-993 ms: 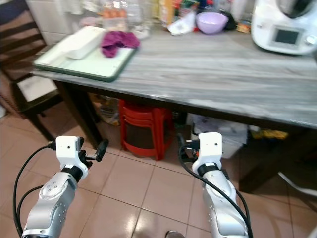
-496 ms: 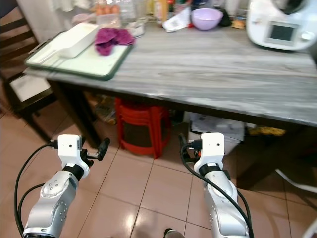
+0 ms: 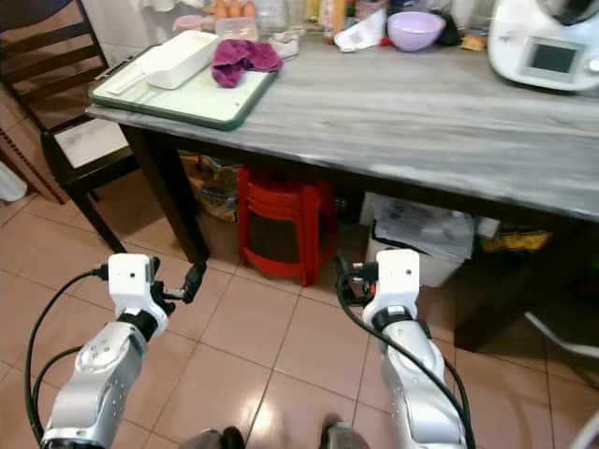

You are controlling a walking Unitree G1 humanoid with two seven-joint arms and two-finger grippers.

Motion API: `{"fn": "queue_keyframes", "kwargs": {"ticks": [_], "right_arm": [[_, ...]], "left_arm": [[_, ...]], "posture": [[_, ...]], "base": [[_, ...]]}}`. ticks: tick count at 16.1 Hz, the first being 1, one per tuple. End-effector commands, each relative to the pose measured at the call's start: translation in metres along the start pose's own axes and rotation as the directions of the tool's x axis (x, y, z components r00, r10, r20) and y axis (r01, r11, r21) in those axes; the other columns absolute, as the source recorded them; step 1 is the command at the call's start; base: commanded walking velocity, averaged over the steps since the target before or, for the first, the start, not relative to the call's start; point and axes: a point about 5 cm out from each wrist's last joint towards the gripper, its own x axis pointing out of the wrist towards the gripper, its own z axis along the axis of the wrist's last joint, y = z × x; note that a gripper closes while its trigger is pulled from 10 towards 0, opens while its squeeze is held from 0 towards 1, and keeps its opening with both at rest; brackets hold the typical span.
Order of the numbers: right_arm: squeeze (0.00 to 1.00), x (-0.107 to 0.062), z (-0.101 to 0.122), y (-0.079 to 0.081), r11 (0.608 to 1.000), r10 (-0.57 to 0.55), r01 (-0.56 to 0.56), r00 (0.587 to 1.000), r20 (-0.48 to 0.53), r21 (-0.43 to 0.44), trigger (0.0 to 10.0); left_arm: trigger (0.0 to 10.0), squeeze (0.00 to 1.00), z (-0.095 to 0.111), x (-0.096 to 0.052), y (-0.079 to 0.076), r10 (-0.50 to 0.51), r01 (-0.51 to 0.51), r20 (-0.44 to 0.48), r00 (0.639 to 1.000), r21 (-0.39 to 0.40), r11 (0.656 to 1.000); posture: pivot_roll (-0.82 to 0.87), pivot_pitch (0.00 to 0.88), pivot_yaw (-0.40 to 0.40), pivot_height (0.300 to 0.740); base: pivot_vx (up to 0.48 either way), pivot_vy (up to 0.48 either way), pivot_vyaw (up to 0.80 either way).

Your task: Setting the table

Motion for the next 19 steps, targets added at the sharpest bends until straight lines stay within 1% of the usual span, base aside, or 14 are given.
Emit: {"fn": "queue_keyframes", "kwargs": {"ticks": [1,5,7,10,13,15,16,17,19], "right_arm": [[0.00,0.001,0.003,-0.002,1.000,-0.009,0.009,1.000,0.008,-0.001,10.0],[0.00,0.001,0.004,-0.004,1.000,-0.021,0.021,1.000,0.011,0.000,10.0],[0.00,-0.003,0.007,-0.007,0.999,-0.044,0.044,0.999,0.023,0.007,10.0],[0.00,-0.011,0.015,-0.017,0.995,-0.096,0.097,0.993,0.065,-0.012,10.0],[0.00,-0.015,0.020,-0.020,0.993,-0.113,0.115,0.990,0.087,-0.021,10.0],[0.00,-0.019,0.029,-0.022,0.992,-0.117,0.122,0.987,0.114,-0.036,10.0],[0.00,-0.019,0.029,-0.022,0.992,-0.117,0.122,0.987,0.114,-0.036,10.0],[0.00,-0.019,0.031,-0.021,0.992,-0.115,0.120,0.987,0.110,-0.038,10.0],[0.00,-0.019,0.031,-0.021,0.992,-0.111,0.116,0.989,0.099,-0.046,10.0]], "left_arm": [[10.0,0.00,-0.004,-0.003,0.003,0.017,-0.017,-0.022,1.000,0.005,1.000],[10.0,0.00,-0.004,-0.003,0.003,0.017,-0.016,-0.024,1.000,0.008,1.000],[10.0,0.00,-0.005,-0.004,0.004,0.012,-0.011,-0.032,0.999,0.013,1.000],[10.0,0.00,-0.006,-0.008,0.005,0.013,-0.012,-0.036,0.999,0.018,1.000],[10.0,0.00,-0.003,-0.010,0.007,0.016,-0.016,-0.017,1.000,0.011,1.000],[10.0,0.00,0.011,-0.016,0.001,-0.028,0.030,0.068,0.997,-0.020,0.999],[10.0,0.00,0.011,-0.016,0.001,-0.028,0.030,0.068,0.997,-0.020,0.999],[10.0,0.00,0.014,-0.017,-0.002,-0.044,0.046,0.079,0.996,-0.020,0.999],[10.0,0.00,0.015,-0.019,-0.006,-0.059,0.061,0.084,0.995,-0.023,0.998]], "posture": [[-0.13,0.131,0.051,0.740],[-0.13,0.131,0.057,0.740],[-0.14,0.133,0.067,0.740],[-0.14,0.134,0.072,0.740],[-0.15,0.138,0.070,0.740],[-0.15,0.144,0.060,0.740],[-0.15,0.144,0.060,0.740],[-0.15,0.148,0.050,0.740],[-0.15,0.148,0.050,0.740]], "base": [[-0.274,0.000,0.00],[-0.274,0.000,0.00],[-0.277,0.000,0.00],[-0.275,0.000,0.00],[-0.084,0.000,0.00],[0.000,0.000,0.00],[0.000,0.000,0.00],[0.000,0.000,0.00],[0.000,0.000,-0.68]]}}
